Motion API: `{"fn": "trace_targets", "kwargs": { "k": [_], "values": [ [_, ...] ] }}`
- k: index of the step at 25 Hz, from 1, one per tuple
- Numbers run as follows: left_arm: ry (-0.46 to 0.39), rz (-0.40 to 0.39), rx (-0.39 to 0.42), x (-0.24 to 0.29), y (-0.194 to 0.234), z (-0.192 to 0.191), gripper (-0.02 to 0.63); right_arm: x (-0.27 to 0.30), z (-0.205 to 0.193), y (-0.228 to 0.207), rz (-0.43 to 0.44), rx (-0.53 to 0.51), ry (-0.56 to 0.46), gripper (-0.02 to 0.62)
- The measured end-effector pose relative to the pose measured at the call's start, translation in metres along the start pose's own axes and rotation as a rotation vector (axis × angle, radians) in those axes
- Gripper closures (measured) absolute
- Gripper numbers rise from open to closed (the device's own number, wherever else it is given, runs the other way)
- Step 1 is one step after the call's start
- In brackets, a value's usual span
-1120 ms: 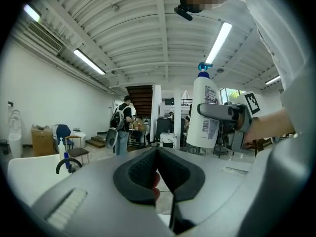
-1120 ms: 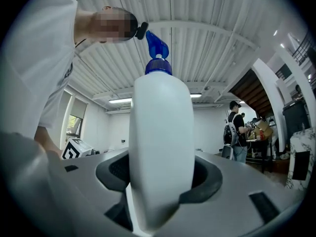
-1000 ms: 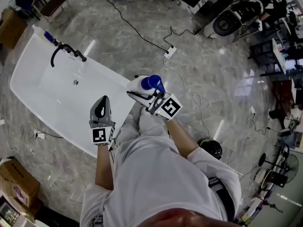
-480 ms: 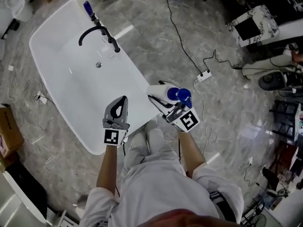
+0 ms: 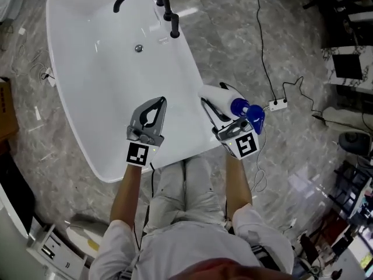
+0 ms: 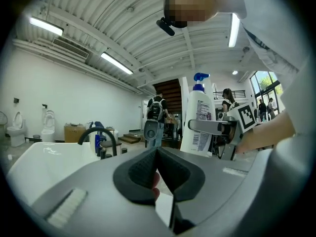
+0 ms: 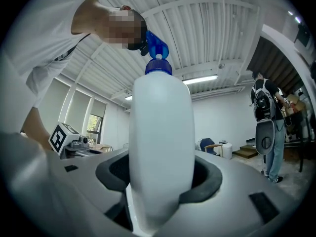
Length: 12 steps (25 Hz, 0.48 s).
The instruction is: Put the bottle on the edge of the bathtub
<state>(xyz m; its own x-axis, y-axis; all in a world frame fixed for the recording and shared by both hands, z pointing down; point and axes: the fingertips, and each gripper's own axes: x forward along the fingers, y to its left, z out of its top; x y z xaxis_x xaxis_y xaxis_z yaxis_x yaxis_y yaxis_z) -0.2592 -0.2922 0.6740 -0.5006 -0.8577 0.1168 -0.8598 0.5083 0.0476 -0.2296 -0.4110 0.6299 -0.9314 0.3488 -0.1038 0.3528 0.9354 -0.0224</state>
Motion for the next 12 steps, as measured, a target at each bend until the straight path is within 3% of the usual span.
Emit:
{"fn": "trace_targets", "kwargs": {
  "k": [3, 12],
  "values": [
    [-0.003, 0.039, 0.007, 0.007, 0.024, -0.037, 0.611, 0.014, -0.052, -0.006, -0.03, 0.011, 0.007, 0.339],
    [-0.005, 0.06, 0.001, 0.022, 0.052, -0.123, 0.611, 0.039, -0.185, -0.019, -0.067, -0.038, 0.089, 0.339]
  ]
}}
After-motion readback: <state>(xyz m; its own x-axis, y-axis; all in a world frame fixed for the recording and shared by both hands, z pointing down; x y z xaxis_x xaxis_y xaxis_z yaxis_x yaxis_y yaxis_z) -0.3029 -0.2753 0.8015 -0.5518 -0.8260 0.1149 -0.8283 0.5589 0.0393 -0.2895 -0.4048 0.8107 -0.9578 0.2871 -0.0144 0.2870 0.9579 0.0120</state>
